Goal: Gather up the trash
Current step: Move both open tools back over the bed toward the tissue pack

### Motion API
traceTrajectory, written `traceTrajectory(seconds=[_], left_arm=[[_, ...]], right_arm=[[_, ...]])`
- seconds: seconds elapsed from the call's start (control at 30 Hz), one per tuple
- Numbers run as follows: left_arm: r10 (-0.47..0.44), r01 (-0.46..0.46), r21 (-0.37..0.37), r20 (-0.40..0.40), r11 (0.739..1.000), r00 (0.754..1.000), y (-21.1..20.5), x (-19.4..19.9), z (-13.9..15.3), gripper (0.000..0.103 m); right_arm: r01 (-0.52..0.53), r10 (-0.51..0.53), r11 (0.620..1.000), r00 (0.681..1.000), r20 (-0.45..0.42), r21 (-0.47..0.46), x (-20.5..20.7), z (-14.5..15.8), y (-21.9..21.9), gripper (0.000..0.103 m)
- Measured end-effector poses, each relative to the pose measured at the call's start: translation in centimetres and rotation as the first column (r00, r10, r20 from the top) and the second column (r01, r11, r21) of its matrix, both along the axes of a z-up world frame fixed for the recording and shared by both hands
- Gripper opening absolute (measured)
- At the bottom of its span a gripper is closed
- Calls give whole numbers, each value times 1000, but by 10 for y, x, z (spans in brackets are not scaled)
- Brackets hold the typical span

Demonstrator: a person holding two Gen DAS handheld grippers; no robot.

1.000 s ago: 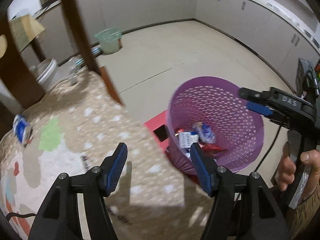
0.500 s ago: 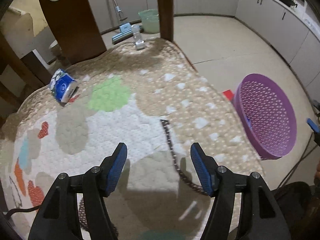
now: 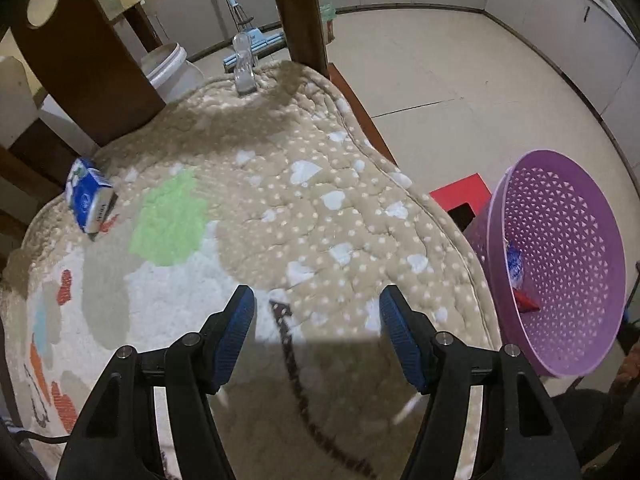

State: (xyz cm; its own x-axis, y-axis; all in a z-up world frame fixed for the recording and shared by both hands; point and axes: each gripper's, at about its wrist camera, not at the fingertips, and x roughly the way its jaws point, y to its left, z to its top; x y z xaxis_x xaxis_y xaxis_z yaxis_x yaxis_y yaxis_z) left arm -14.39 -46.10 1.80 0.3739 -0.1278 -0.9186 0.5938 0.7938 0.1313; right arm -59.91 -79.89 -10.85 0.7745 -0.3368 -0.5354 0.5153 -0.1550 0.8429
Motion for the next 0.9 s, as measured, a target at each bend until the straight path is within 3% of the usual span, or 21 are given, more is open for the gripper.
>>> traceTrajectory(seconds=[0.07, 0.2, 0.4, 0.53, 0.73, 0.83, 0.9], left_arm=[[9, -9, 3, 9, 1000, 1000, -3, 5, 1, 70], [25, -25, -7, -2, 1000, 1000, -5, 11, 1, 70], [20, -20, -10, 8, 1000, 1000, 2, 11, 2, 75], [33, -33, -7, 43, 999, 999, 26, 6, 13, 75], [144, -140, -59, 86, 988, 986, 97, 7, 37, 75], [216, -208, -103, 74, 973, 974, 142, 11, 43, 75], [255, -245, -133, 69, 960, 964, 171, 15, 47, 75]], right_arm=[[10, -9, 1000, 999, -34, 18, 0, -9, -1, 77], [-10, 10, 999, 1000, 2, 46, 7, -19, -7, 77], [-42, 42, 999, 999, -9, 20, 19, -11, -10, 77], [-48, 45, 998, 997, -63, -39, 21, 7, -10, 77], [-182, 154, 962, 978, -142, -204, 54, 81, 13, 77], [-297, 253, 904, 951, -175, -308, 84, 127, 41, 77], [-408, 342, 827, 911, -230, -386, 113, 163, 71, 77]])
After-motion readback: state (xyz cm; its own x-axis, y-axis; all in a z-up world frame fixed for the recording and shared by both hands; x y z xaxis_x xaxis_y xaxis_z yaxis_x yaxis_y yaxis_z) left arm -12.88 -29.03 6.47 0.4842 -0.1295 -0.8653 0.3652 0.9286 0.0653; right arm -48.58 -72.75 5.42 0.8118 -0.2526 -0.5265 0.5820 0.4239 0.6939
